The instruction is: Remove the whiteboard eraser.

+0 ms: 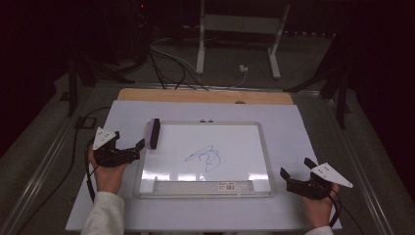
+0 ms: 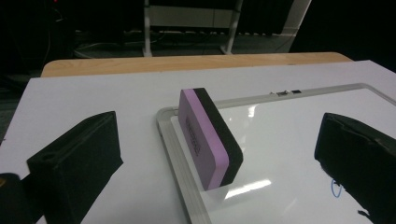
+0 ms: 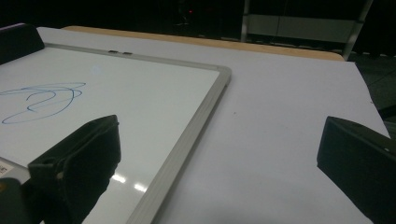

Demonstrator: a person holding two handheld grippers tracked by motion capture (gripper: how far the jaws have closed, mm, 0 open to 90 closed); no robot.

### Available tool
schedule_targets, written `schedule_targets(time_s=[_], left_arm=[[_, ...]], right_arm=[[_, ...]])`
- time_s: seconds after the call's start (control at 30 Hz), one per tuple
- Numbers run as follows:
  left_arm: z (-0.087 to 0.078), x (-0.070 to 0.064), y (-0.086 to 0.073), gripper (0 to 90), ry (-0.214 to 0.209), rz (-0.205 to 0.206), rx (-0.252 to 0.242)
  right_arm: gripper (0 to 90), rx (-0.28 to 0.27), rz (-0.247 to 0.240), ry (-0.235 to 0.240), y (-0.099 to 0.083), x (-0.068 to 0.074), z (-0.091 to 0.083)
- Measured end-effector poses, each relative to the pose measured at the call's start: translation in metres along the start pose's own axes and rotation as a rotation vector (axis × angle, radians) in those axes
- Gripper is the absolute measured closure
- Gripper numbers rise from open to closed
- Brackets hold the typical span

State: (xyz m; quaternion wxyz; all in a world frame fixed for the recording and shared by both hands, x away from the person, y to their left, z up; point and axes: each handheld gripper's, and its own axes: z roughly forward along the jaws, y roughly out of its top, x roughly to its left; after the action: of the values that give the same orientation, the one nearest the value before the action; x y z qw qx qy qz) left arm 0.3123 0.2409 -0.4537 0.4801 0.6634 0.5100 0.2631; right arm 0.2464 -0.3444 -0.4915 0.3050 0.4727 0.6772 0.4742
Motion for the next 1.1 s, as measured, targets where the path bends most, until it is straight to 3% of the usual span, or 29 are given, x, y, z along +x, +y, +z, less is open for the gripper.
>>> schedule_targets(time_s=[0.17,0.5,1.1], left_arm=[[0.009,0.0,0.003,1.2,0.001,-0.004,0.001],[0.032,-0.006,0.009,1.4,-0.001,0.021,0.056],[0.061,-0.007,0.007,8.1,-0.034,-0.011,0.138]], right_arm=[[0.0,-0.001,-0.009,-0.004,0.0,0.001,0.0],[0.0,0.001,-0.012,-0.003,0.0,0.001,0.0],[0.0,0.01,-0.025,0.0,0.0,0.003,0.002]])
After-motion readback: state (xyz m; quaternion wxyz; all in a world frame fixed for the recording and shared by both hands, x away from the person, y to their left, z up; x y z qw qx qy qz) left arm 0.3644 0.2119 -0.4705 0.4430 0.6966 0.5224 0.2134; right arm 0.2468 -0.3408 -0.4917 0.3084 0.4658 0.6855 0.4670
